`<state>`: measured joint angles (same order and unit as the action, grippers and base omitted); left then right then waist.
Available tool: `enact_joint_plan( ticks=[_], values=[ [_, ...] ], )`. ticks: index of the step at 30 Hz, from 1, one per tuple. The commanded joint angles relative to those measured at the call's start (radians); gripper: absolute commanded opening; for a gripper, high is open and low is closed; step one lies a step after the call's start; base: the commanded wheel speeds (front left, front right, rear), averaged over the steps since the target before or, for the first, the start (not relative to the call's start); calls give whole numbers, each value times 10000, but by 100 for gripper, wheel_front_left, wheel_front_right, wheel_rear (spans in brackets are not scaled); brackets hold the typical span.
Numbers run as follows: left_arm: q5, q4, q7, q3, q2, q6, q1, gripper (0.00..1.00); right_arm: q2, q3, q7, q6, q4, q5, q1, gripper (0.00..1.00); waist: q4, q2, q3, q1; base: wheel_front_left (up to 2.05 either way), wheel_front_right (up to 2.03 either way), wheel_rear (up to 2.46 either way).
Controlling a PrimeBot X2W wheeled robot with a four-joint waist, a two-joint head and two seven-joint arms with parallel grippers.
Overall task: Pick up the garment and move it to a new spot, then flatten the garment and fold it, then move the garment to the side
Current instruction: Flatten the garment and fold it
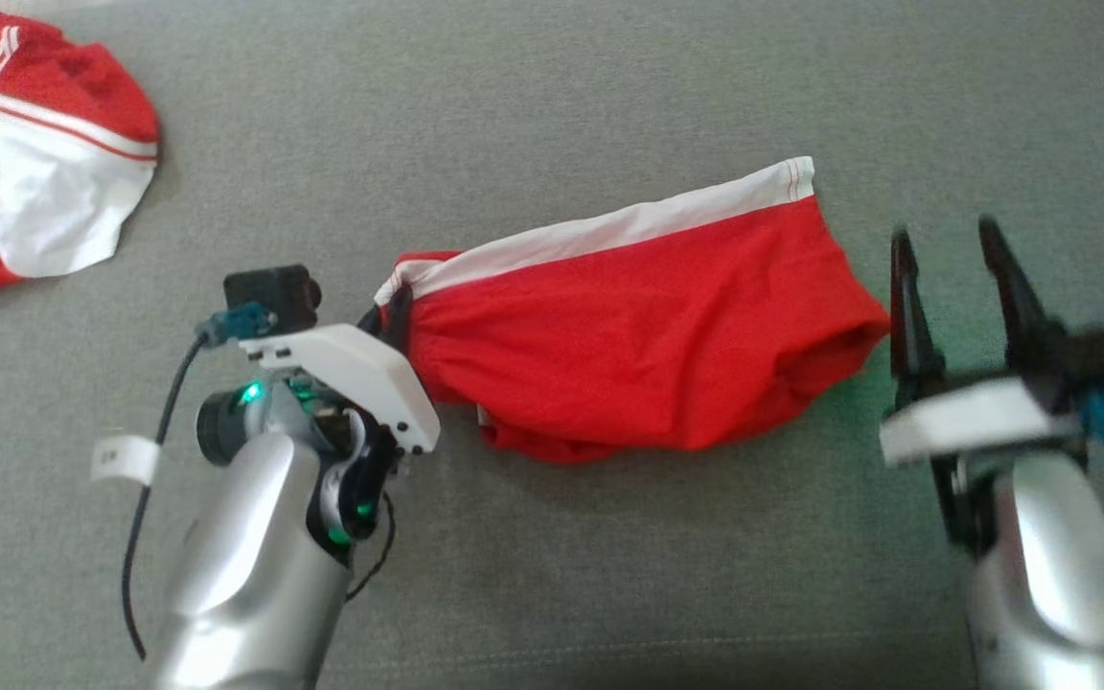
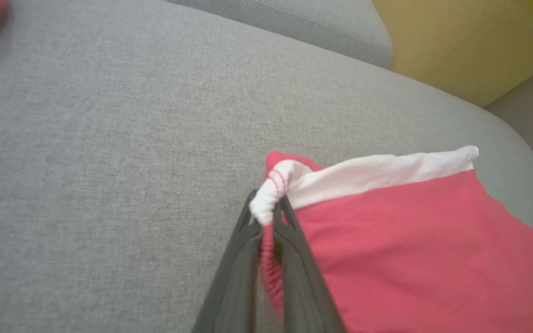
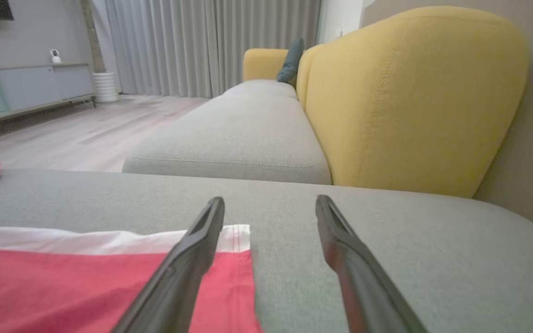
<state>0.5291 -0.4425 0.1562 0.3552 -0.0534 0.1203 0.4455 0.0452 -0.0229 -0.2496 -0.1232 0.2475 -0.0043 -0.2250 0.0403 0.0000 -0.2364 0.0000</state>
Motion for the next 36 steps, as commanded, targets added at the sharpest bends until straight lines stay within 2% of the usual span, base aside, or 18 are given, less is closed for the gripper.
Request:
enact_joint_plan(
  ticks=[1,4,5,10,14,21,34,36],
  values=[
    [-44,405,-229,-219,-164,21,42,0,50,139,190,-75,48,-245,-930,100,-94,0,-31,0,0,0,0],
    [25,455,-489,-66,-105,-15,-91,0,53,106,988,-75,1032,-588,-2137,100,-265,0,-101,0,0,0,0],
    [59,464,-641,63,-72,-47,-107,0,178,186,1633,-75,1803,-671,-2866,100,-389,0,-163,0,0,0,0],
    [148,446,-978,440,-12,-75,-32,0,653,711,3117,-75,3717,-129,-4225,100,-674,0,-352,0,0,0,0],
    [266,395,-1127,720,11,-53,70,0,903,1409,3816,-75,4855,585,-4992,100,-801,0,-537,0,0,0,0],
    [475,239,-1325,1049,25,41,248,0,1253,2581,4072,-75,6020,1538,-5866,100,-905,0,-791,0,0,0,0],
    [673,36,-1483,1347,29,108,561,0,1443,3737,3929,-75,7428,2414,-6859,100,-1088,0,-1067,0,0,0,0],
    [694,25,-1499,1396,30,115,608,0,1471,3942,3917,-75,7602,2558,-6981,86,-1121,0,-1108,0,0,0,0]
  ],
)
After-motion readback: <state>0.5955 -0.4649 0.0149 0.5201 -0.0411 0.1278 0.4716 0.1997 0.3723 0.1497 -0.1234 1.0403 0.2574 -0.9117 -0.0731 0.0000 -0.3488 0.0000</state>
